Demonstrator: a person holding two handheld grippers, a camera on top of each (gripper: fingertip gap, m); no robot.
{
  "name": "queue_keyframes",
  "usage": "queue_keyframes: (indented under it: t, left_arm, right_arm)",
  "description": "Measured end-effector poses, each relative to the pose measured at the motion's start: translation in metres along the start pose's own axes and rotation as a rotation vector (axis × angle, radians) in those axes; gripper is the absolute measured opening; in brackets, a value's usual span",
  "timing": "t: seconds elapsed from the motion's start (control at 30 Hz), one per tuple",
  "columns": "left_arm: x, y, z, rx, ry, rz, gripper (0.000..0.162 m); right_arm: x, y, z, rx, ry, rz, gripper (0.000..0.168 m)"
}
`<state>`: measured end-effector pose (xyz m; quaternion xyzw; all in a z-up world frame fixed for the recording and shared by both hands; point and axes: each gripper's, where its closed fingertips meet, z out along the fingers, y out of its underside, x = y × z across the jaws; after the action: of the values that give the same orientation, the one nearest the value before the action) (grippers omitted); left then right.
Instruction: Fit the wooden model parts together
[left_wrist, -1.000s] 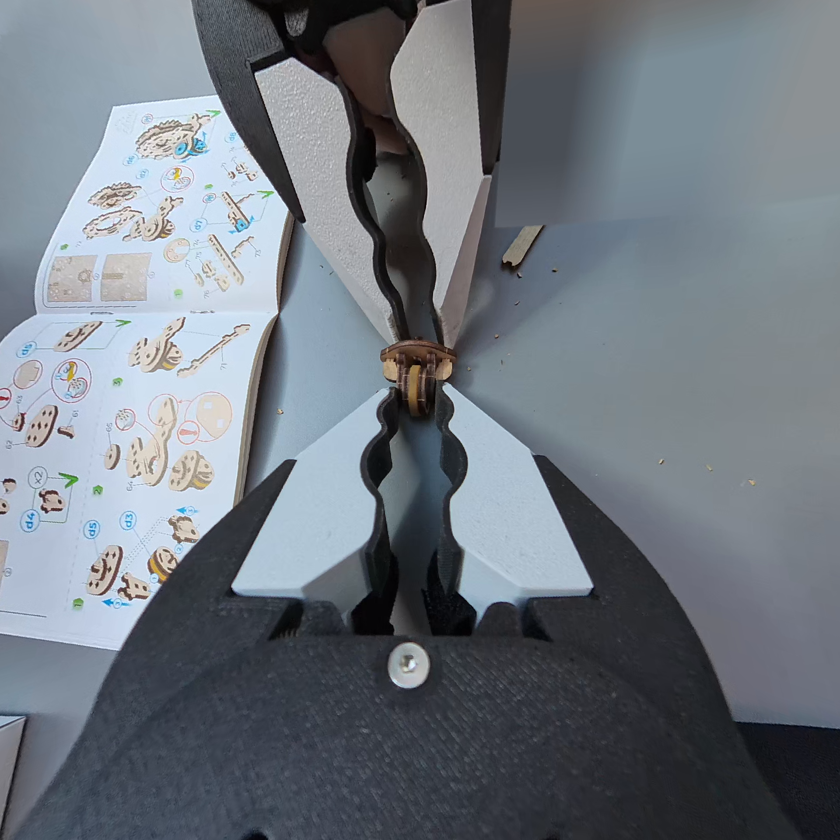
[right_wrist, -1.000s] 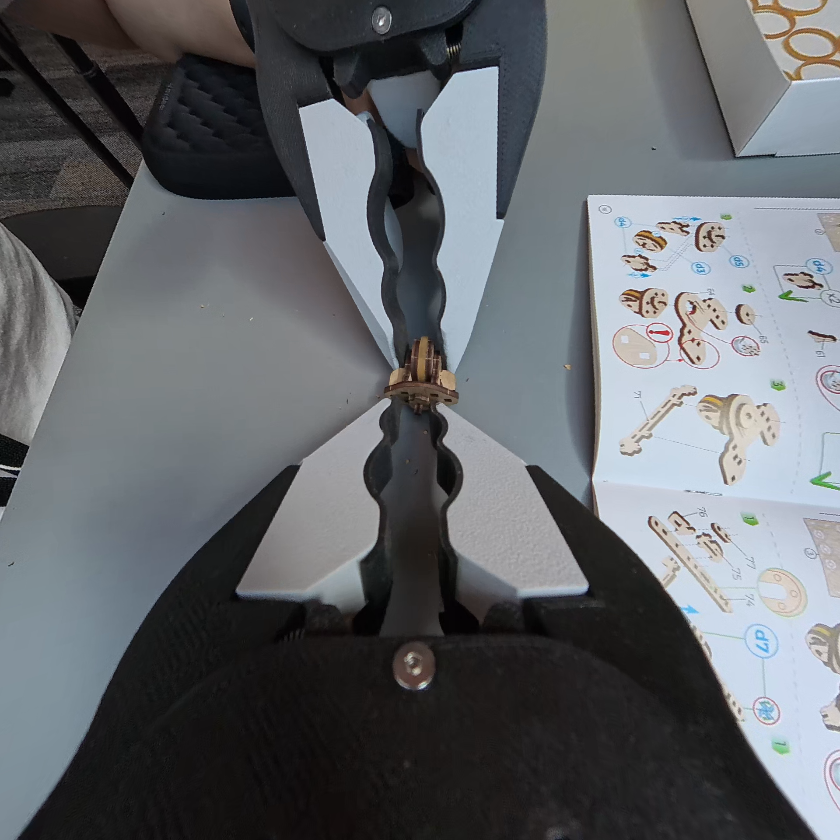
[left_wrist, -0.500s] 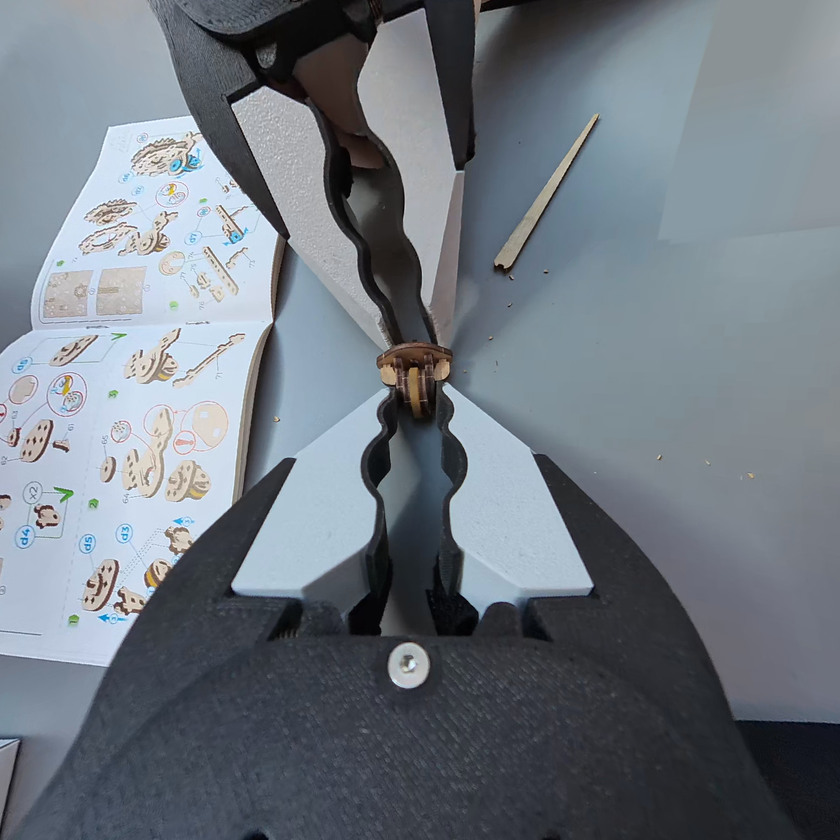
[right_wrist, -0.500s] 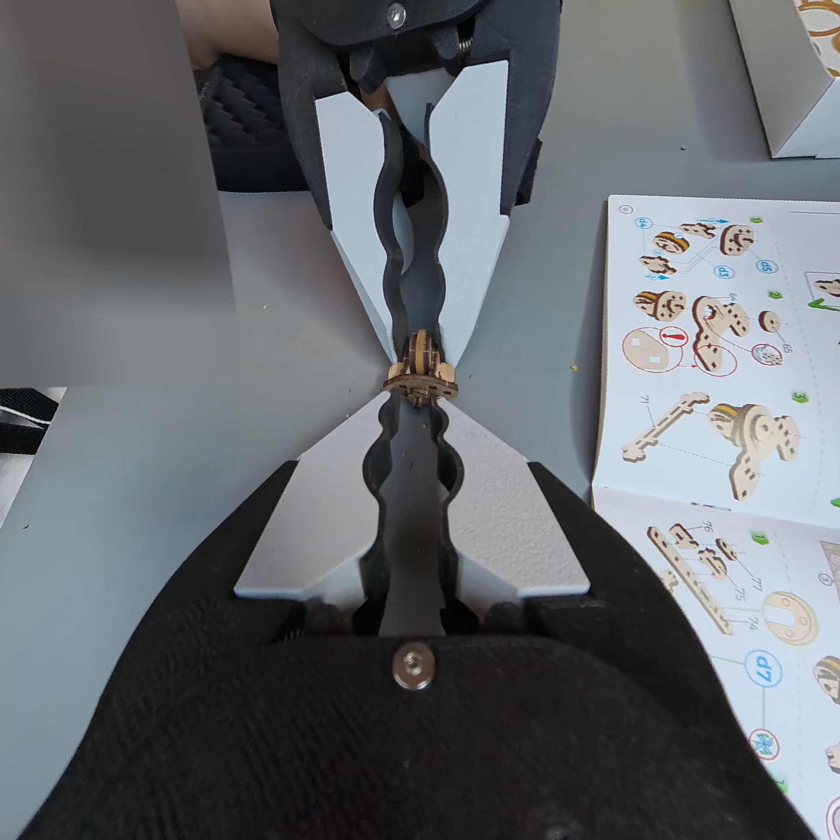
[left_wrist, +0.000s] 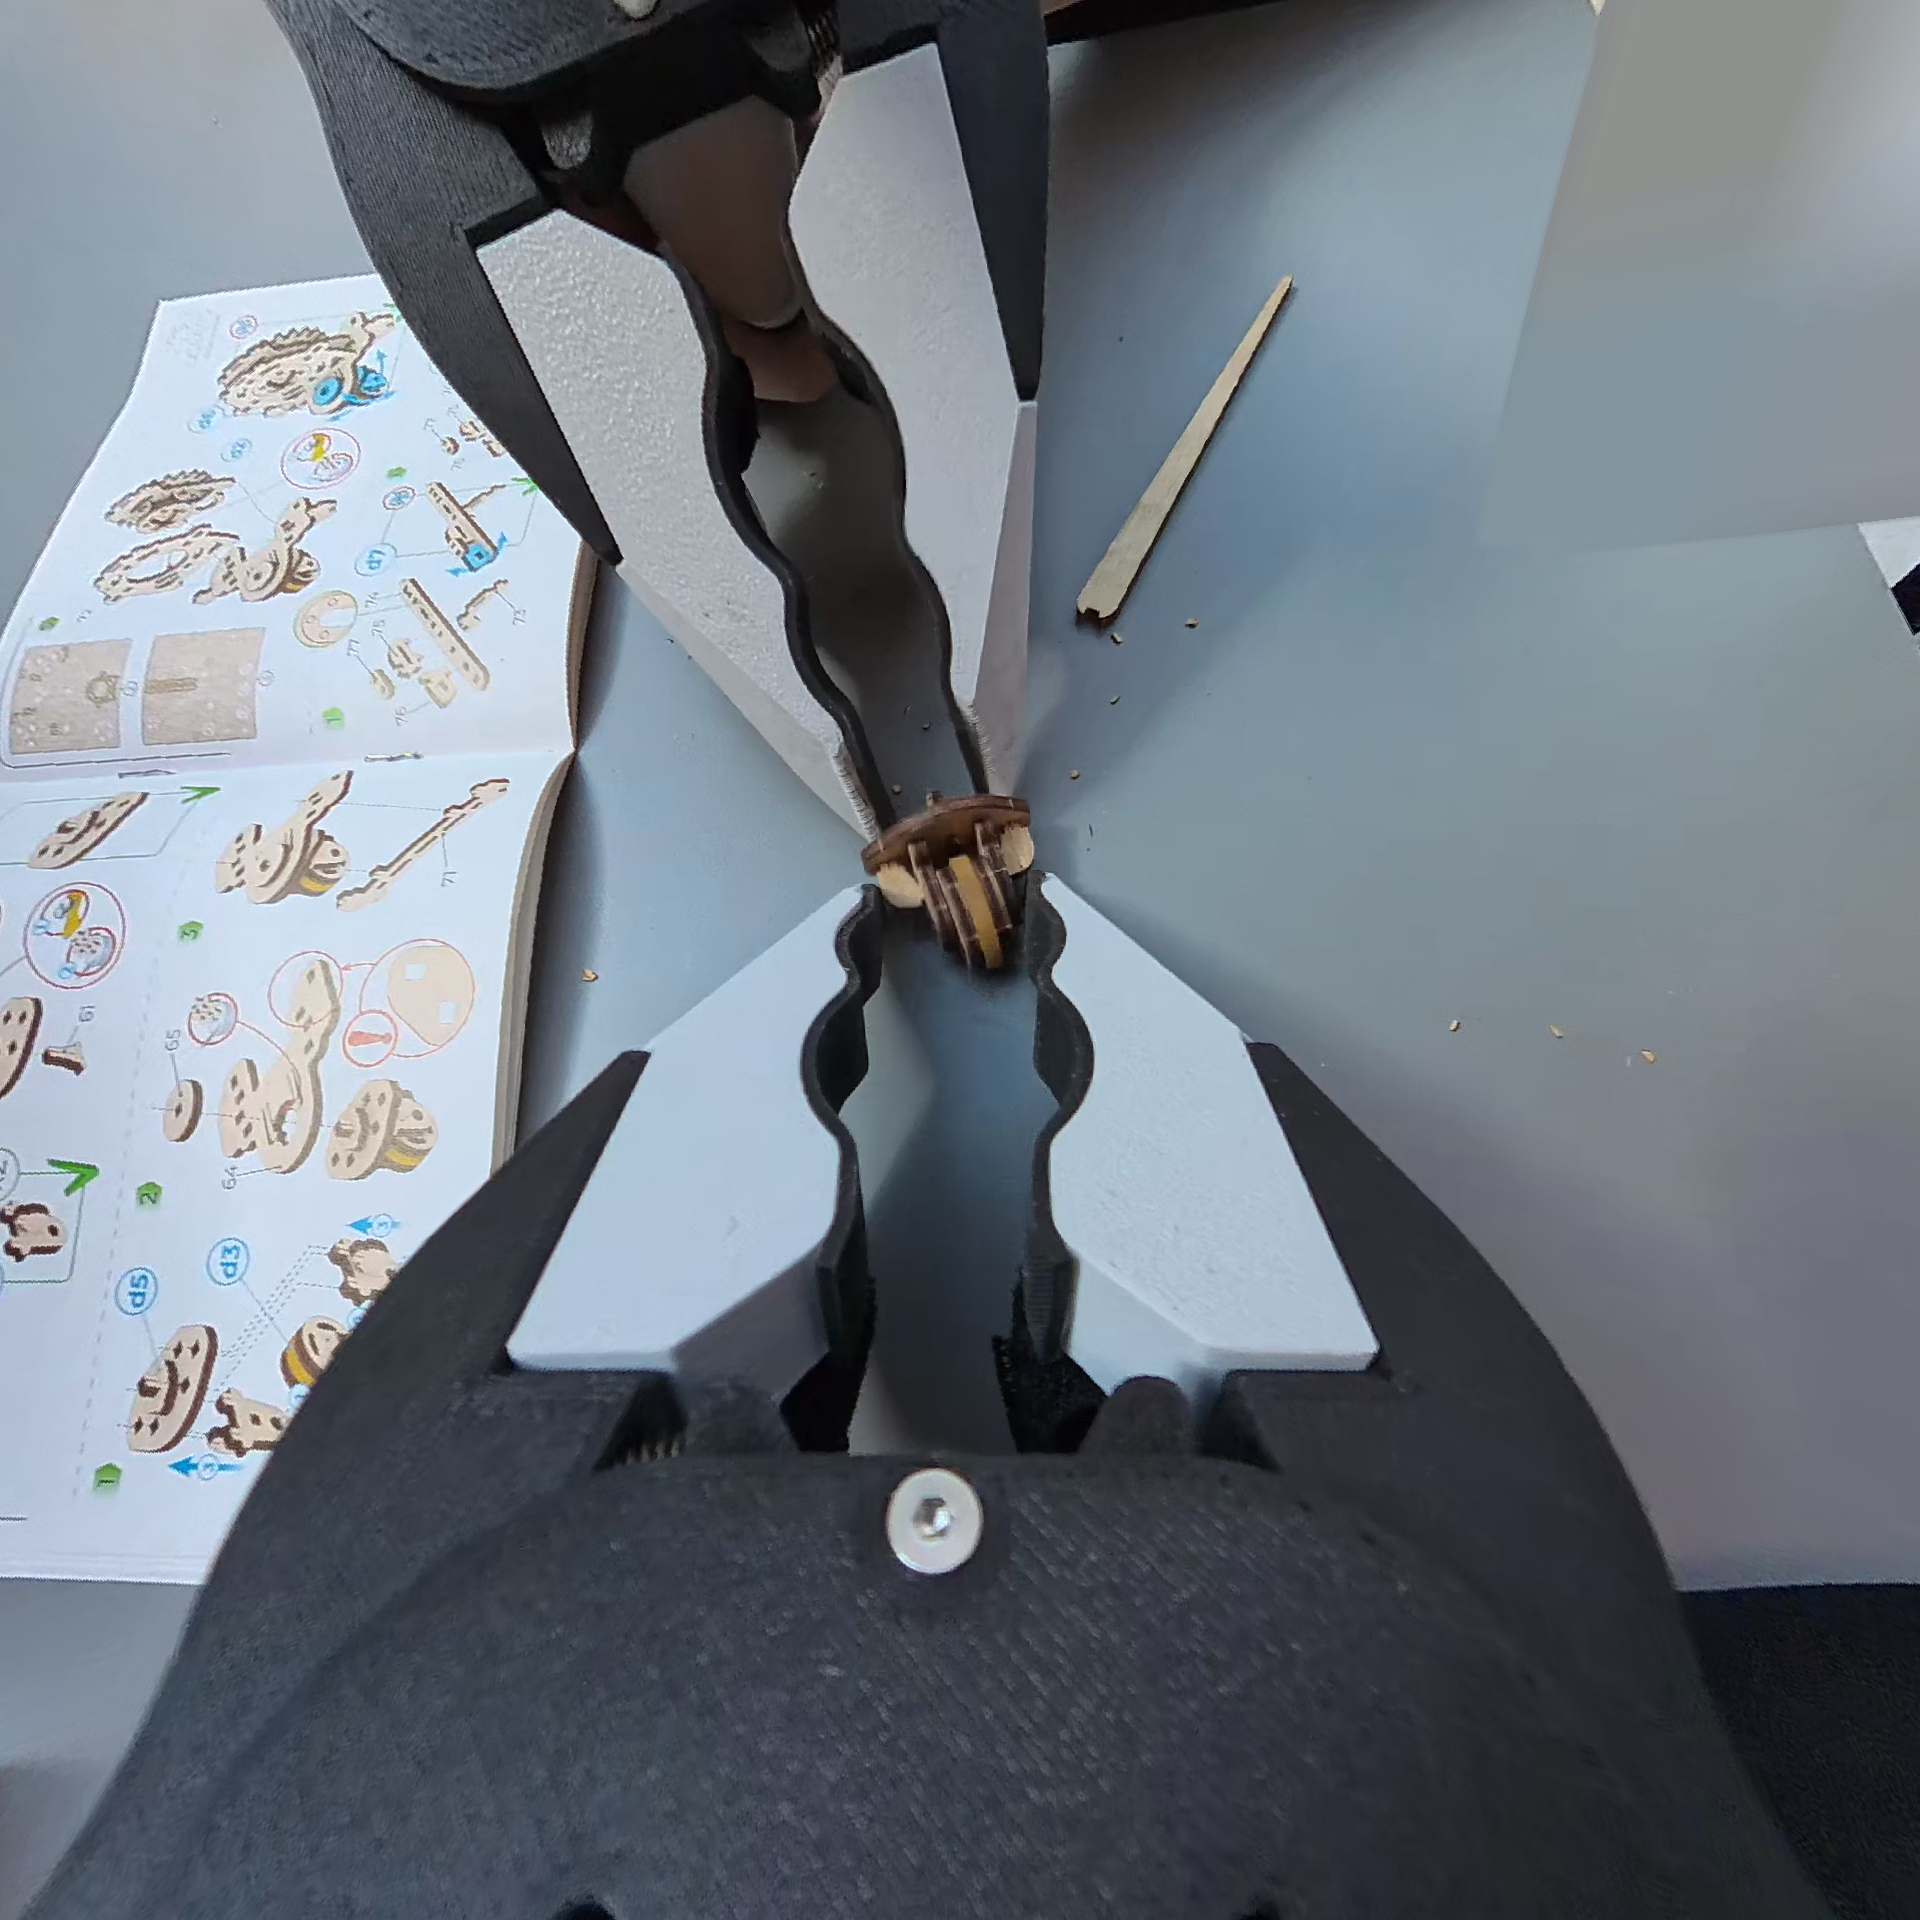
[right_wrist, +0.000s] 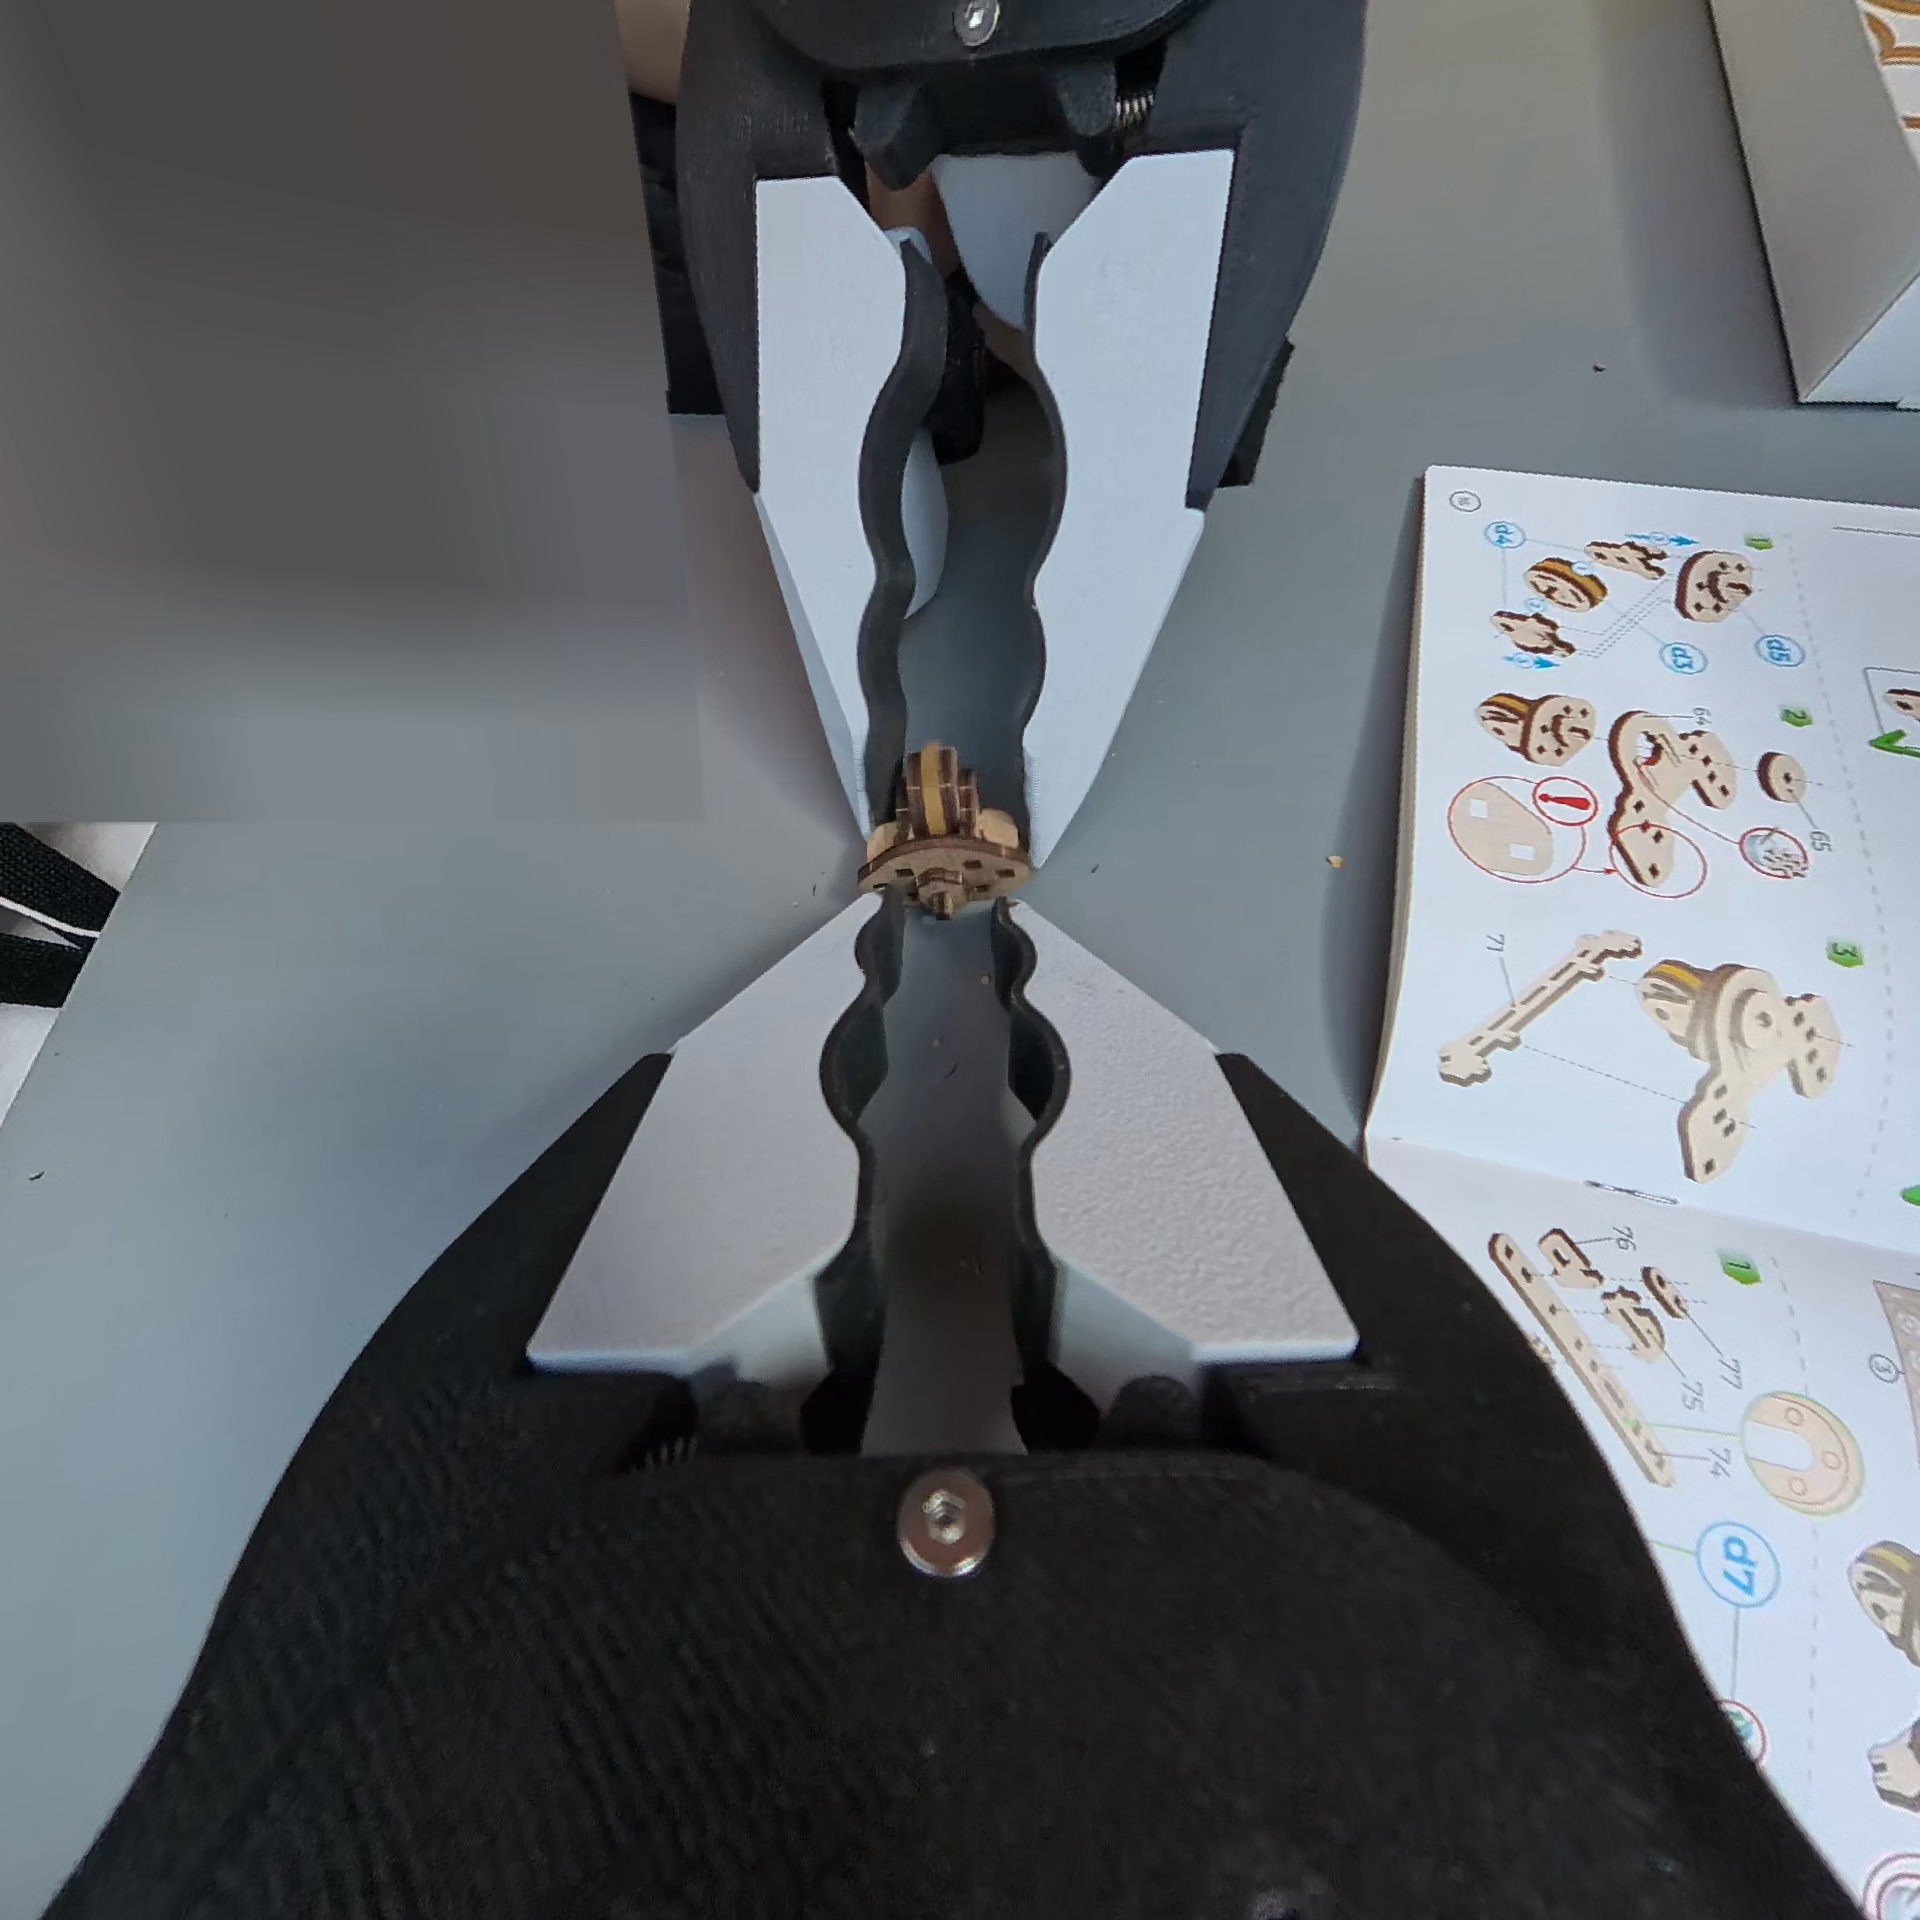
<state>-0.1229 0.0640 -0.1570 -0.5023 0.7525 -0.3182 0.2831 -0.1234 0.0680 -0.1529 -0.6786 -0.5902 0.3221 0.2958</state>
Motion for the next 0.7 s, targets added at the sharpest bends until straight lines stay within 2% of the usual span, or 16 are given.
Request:
queue_keyframes:
  t: [0.17, 0.33, 0.53, 0.7]
  left_arm:
    - [0.0011, -0.0003, 0.0000, 0.002, 0.006, 0.003, 0.029]
    - [-0.0014, -0.0003, -0.0005, 0.003, -0.008, -0.007, 0.043]
    - [0.0003, -0.0006, -0.0001, 0.000, -0.018, 0.015, 0.031]
    - [-0.0013, -0.0008, -0.0002, -0.002, -0.033, 0.018, 0.036]
  right_arm:
    - [0.0001, -0.0001, 0.0003, -0.002, 0.006, -0.007, 0.014]
    - [-0.0002, 0.0001, 0.0003, -0.001, 0.010, -0.011, 0.014]
    - [-0.0005, 0.0006, 0.0003, -0.003, 0.015, -0.015, 0.015]
    - [-0.0017, 0.0008, 0.0006, -0.005, 0.018, -0.020, 0.017]
